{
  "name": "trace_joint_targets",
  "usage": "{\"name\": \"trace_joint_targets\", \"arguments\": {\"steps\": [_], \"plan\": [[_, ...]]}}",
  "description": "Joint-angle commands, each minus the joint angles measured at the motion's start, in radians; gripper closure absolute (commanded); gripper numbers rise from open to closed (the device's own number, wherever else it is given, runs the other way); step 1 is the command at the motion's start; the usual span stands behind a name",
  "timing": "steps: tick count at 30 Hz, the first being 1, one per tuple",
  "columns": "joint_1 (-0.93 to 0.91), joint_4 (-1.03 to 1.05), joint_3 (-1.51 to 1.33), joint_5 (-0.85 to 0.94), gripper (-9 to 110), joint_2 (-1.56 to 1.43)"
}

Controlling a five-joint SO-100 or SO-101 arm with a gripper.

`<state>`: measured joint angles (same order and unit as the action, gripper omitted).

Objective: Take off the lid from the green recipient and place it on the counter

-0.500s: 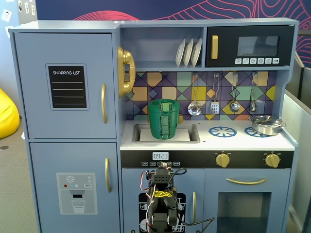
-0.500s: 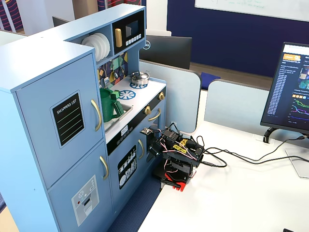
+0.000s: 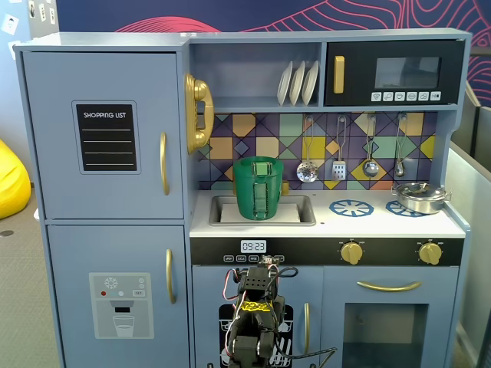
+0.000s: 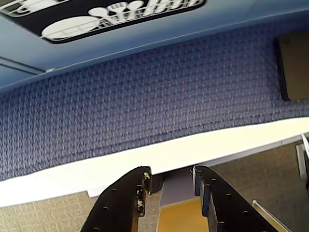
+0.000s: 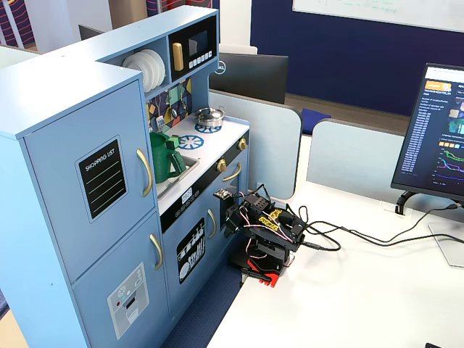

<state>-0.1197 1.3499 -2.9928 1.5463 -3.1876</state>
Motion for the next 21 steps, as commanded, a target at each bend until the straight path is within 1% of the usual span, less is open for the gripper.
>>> {"name": "trace_joint_targets", "arguments": {"steps": [1,4,6,7,9,10,11,13,15,18,19,21], "plan": [[-0.012,0.181,-0.006,-0.038,101,0.008],[-0.006,0.173,-0.005,-0.038,101,0.009],[-0.012,0.08,0.003,-0.037,101,0.011],[-0.012,0.005,0.023,-0.051,101,0.011],[-0.006,-0.21,0.086,-0.126,101,0.011],[-0.003,-0.336,0.118,-0.132,101,0.018],[-0.002,-0.465,0.15,-0.101,101,0.04],[0.005,-0.653,0.261,-0.08,101,0.118],[0.028,-0.742,0.428,-0.043,101,0.233],[0.052,-0.851,0.666,0.063,101,0.39],[0.055,-0.884,0.727,0.095,100,0.437],[0.049,-0.913,0.842,0.11,91,0.518]]}}
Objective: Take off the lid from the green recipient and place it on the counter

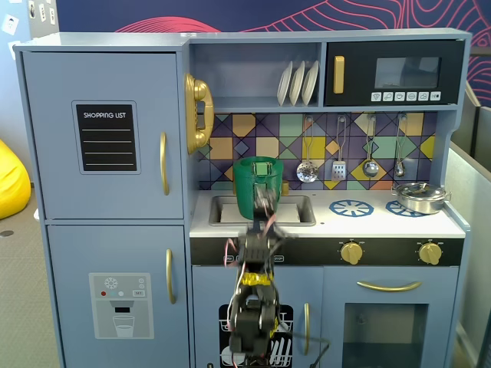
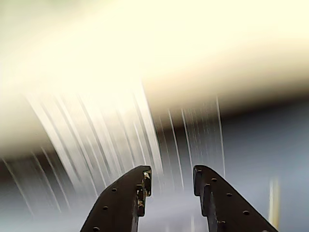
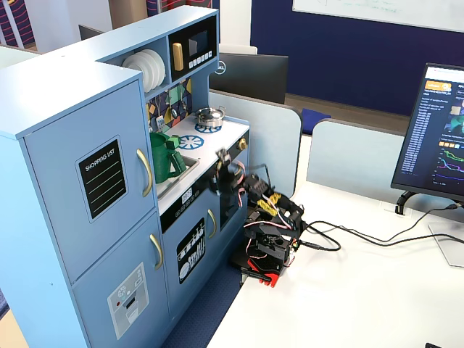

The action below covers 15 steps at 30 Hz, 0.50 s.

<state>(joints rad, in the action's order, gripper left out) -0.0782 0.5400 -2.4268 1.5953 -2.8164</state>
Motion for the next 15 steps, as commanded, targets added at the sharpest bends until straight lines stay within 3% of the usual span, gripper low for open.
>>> {"name": "trace_joint_targets", "arguments": {"steps": [1,7,15], "plan": [[0.003,-0.118,0.322,0.054,86,0.184],[0.0,-0.196,0.439,0.049,70,0.291],[-0.003,-0.262,0.476,0.057,68,0.373]]}}
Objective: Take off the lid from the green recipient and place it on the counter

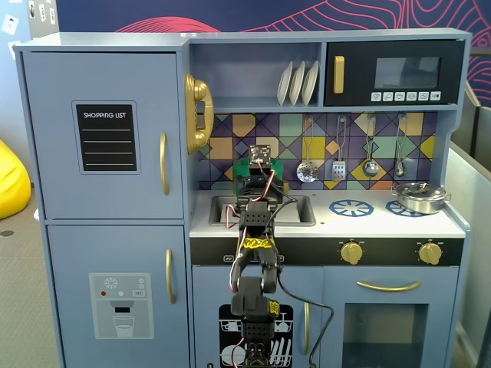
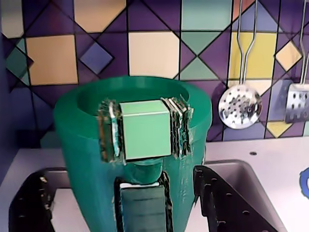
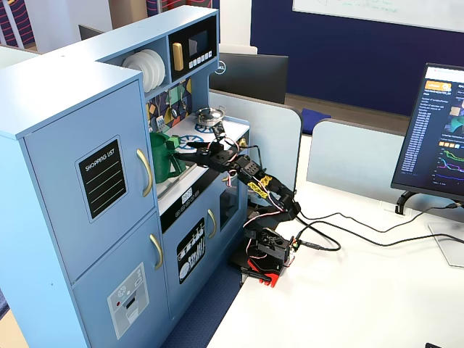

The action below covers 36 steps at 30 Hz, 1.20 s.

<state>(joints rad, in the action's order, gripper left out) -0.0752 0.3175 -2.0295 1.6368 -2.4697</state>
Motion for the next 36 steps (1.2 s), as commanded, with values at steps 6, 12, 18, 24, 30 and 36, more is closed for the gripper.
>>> {"name": "trace_joint_targets", "arguments": {"steps": [6,12,18,24,30,36], "plan": [[-0.02,-0.067,0.121,0.023,69,0.089],[-0.026,-0.08,0.186,0.026,69,0.156],[-0.032,-0.087,0.235,0.021,70,0.21],[-0.034,-0.094,0.262,0.021,71,0.242],[-0.037,-0.094,0.264,0.029,72,0.262],[-0.028,-0.095,0.279,0.018,74,0.288]]}}
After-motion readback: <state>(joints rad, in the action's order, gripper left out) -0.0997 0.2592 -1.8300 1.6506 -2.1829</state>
